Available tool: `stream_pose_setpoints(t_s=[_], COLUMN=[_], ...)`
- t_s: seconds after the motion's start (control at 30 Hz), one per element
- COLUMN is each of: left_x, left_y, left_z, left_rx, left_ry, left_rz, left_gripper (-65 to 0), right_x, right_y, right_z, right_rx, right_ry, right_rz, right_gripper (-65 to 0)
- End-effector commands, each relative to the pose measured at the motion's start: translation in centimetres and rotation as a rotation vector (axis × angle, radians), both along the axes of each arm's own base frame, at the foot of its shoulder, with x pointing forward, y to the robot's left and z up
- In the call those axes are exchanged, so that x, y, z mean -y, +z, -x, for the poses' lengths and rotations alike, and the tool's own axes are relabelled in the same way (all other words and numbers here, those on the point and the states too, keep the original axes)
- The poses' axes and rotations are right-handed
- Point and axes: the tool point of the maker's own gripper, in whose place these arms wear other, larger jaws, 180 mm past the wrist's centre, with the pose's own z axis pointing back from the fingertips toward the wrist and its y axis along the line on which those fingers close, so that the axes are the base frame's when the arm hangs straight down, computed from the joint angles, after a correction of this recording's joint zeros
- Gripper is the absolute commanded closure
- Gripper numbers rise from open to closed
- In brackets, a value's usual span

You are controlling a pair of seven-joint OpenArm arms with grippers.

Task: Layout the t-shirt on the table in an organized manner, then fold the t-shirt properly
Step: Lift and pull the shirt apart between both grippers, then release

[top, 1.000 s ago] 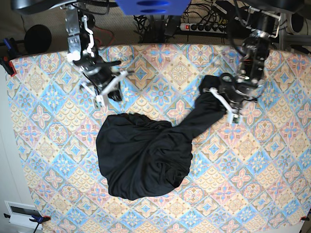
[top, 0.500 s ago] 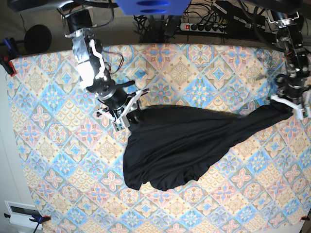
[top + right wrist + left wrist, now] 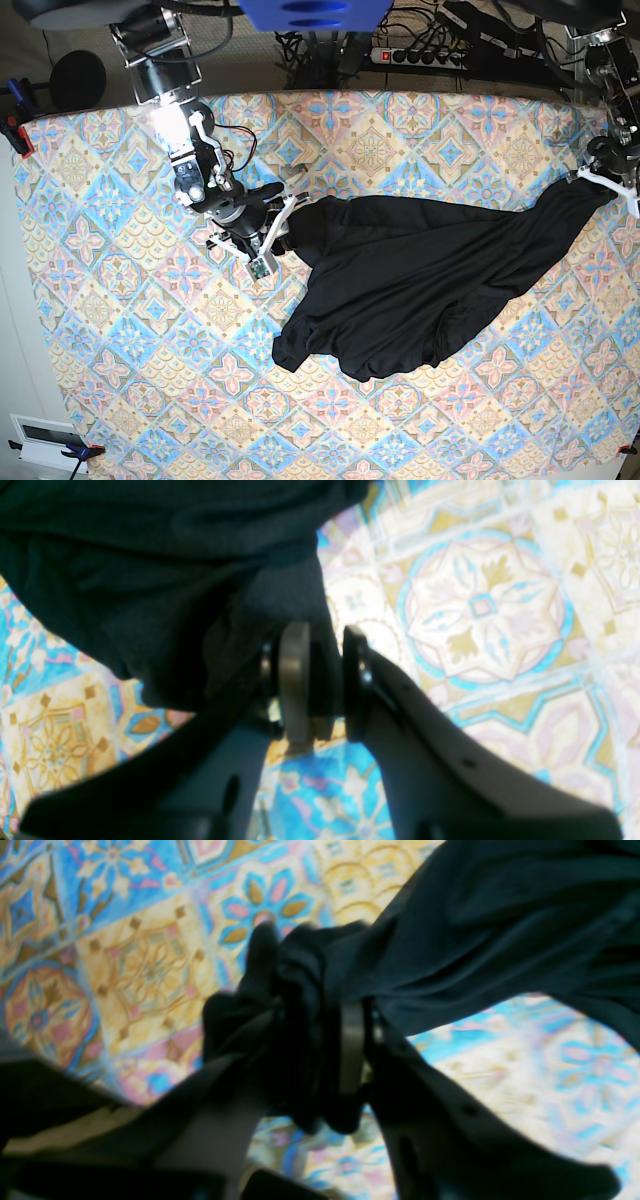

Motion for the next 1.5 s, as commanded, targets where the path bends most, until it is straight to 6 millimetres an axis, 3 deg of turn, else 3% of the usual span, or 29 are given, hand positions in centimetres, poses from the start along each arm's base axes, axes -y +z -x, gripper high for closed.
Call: stream_pose_setpoints(t_s=[0.0, 0.17, 0.33, 0.47, 0.6, 0.8, 0.93, 1.1, 1.2, 1.33, 1.47], left_x=[0.0, 1.2, 2.5, 7.1, 10.1, 13.5, 15.1, 16.6, 17.4, 18.7, 21.3], left_y=[1.8, 3.3, 6.6, 7.7, 6.5, 1.8, -1.9, -5.1, -5.7, -4.3, -0.5], left_z=[-1.3, -2.9, -6.9, -11.5, -15.0, -19.2, -20.4, -20.7, -20.7, -21.4, -21.9], left_rx=[0.055, 0.127, 0.27, 0.305, 0.289, 0.198, 0.134, 0.052, 0.03, 0.079, 0.18], left_ry=[-0.026, -0.066, -0.086, -0.219, -0.275, -0.333, -0.375, -0.436, -0.466, -0.472, -0.516], left_rz=[-0.007, 0.088, 0.157, 0.171, 0.133, 0.016, -0.039, -0.071, -0.074, -0.019, 0.035], left_gripper=[-16.3, -22.4, -26.6, -27.5, -27.4, -27.1, -27.1, -26.9, -22.4, 0.0, -0.8], right_x=[-0.2, -0.9, -0.8, -0.7, -0.8, -1.0, -1.1, -1.1, -1.1, -0.3, -0.2], right_y=[2.6, 3.0, 3.5, 3.3, 3.3, 4.1, 4.3, 4.9, 4.9, 5.0, 4.9], right_z=[-2.2, -3.4, -4.4, -4.3, -4.2, -4.3, -4.3, -4.4, -4.4, -4.8, -5.0], right_rx=[0.091, 0.101, 0.112, 0.109, 0.109, 0.128, 0.136, 0.151, 0.151, 0.152, 0.149], right_ry=[-0.004, 0.016, 0.013, 0.011, 0.012, 0.017, 0.019, 0.019, 0.018, -0.007, -0.011], right_rz=[-0.024, -0.018, -0.012, -0.012, -0.013, -0.02, -0.021, -0.026, -0.026, -0.028, -0.026], right_gripper=[-11.6, -11.6, -11.6, -11.6, -11.6, -11.6, -11.7, -11.7, -11.7, -11.7, -11.7])
